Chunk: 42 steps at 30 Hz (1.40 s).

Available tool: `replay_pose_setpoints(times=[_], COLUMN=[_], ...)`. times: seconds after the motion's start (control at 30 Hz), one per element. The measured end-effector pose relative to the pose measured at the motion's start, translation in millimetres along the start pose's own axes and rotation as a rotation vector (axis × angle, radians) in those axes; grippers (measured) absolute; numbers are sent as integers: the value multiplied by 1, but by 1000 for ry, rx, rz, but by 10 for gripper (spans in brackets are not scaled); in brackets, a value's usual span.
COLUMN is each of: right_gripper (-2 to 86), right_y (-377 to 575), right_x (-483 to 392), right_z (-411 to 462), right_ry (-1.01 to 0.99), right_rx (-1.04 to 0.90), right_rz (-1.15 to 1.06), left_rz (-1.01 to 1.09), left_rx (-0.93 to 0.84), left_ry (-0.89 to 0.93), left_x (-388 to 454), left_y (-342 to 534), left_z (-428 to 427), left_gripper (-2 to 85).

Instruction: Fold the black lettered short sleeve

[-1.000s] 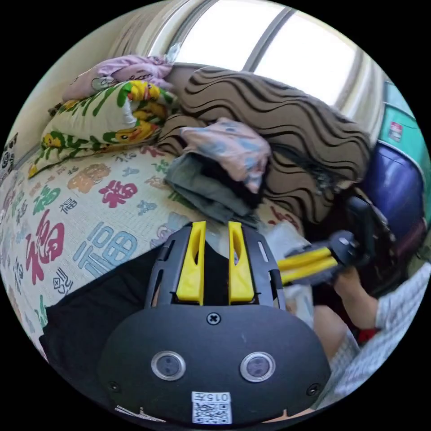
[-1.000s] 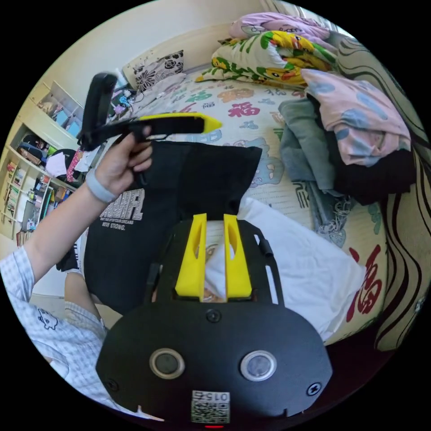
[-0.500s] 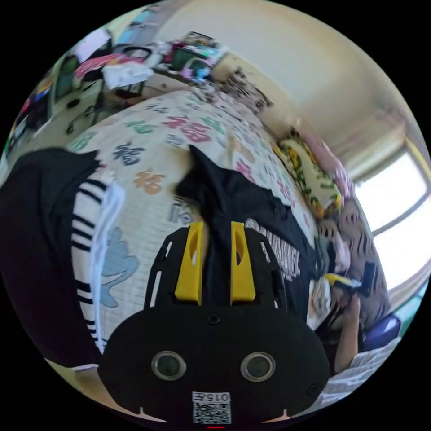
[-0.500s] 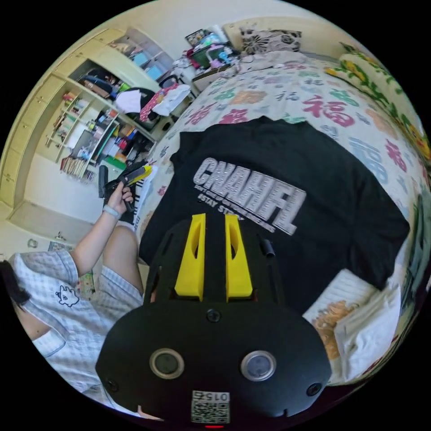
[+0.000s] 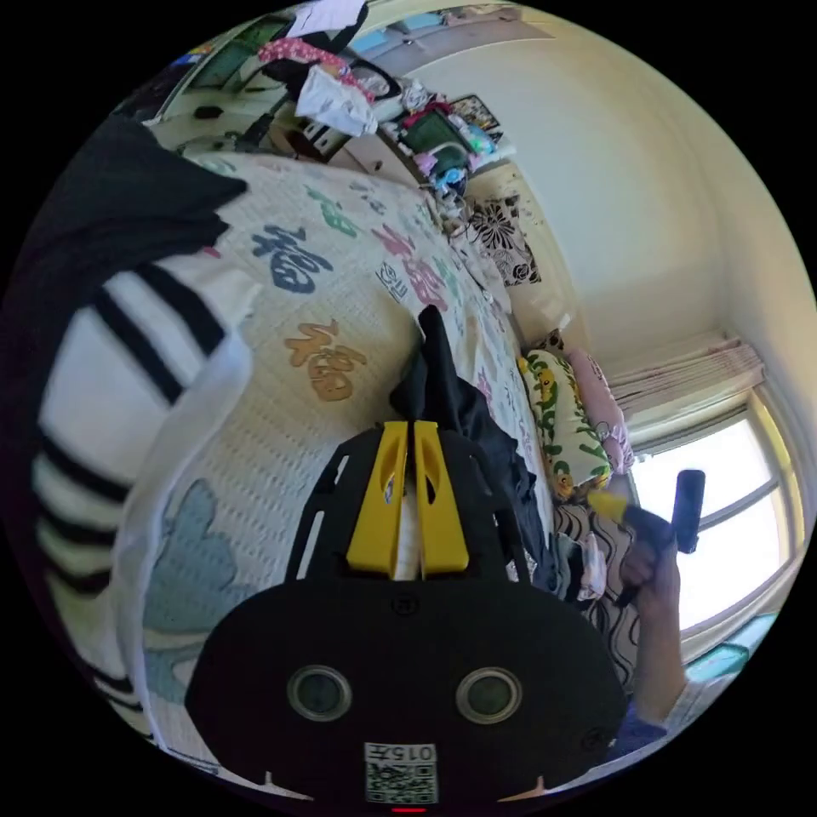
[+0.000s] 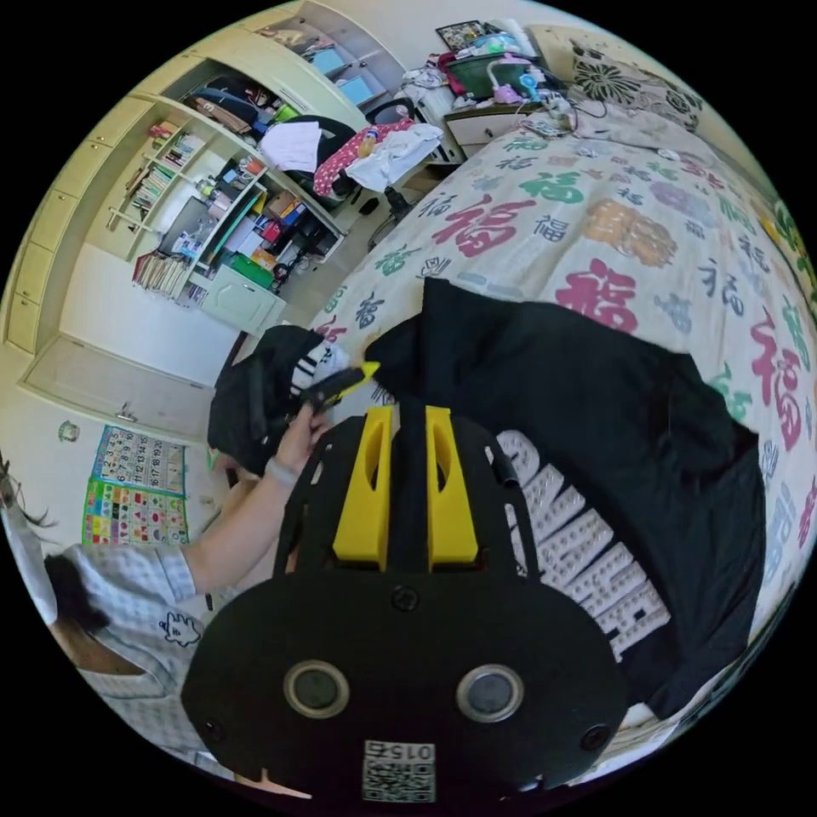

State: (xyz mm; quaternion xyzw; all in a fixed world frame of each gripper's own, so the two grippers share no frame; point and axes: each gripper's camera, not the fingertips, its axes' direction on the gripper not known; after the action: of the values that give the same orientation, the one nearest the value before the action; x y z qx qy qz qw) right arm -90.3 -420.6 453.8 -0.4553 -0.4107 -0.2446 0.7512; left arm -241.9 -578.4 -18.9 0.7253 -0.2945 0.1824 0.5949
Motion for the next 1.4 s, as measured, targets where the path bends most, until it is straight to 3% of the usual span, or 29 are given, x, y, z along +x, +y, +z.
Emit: replay_pose_setpoints(times=[0.37,0.43,0.5,0.63,0.77,0.93,1.1,1.2,1.33,1.4], right_gripper=[103,93,20,-3,-1,44,56,64,64,65], right_y=[-152,-161,-166,-168,-166,-142,-69,8,136,232], right_x=[-14,-17,-19,-24,-40,-38,-58,-65,-52,-31], right_z=[181,202,231,239,217,225,151,101,43,11], right_ry=[-32,-11,131,171,111,120,9,-42,87,217], right_rx=[-225,-245,-338,-360,-208,-292,-56,-48,-37,-35], right_rz=[86,105,90,19,-65,-42,-160,-255,-211,-59], left_rz=[-38,-45,-64,8,131,48,53,162,296,365], left_rx=[57,42,-5,26,98,58,-2,-131,-362,-533], left_ry=[67,60,39,38,-26,-188,-93,-44,-88,-147], left_x=[-66,-72,-80,-75,-52,-54,-37,-9,23,39], left_y=[21,12,0,-10,-9,3,32,60,96,121], left_z=[-62,-63,-60,-74,-91,-80,-107,-123,-128,-123], left_gripper=[62,49,16,3,3,28,66,78,91,92])
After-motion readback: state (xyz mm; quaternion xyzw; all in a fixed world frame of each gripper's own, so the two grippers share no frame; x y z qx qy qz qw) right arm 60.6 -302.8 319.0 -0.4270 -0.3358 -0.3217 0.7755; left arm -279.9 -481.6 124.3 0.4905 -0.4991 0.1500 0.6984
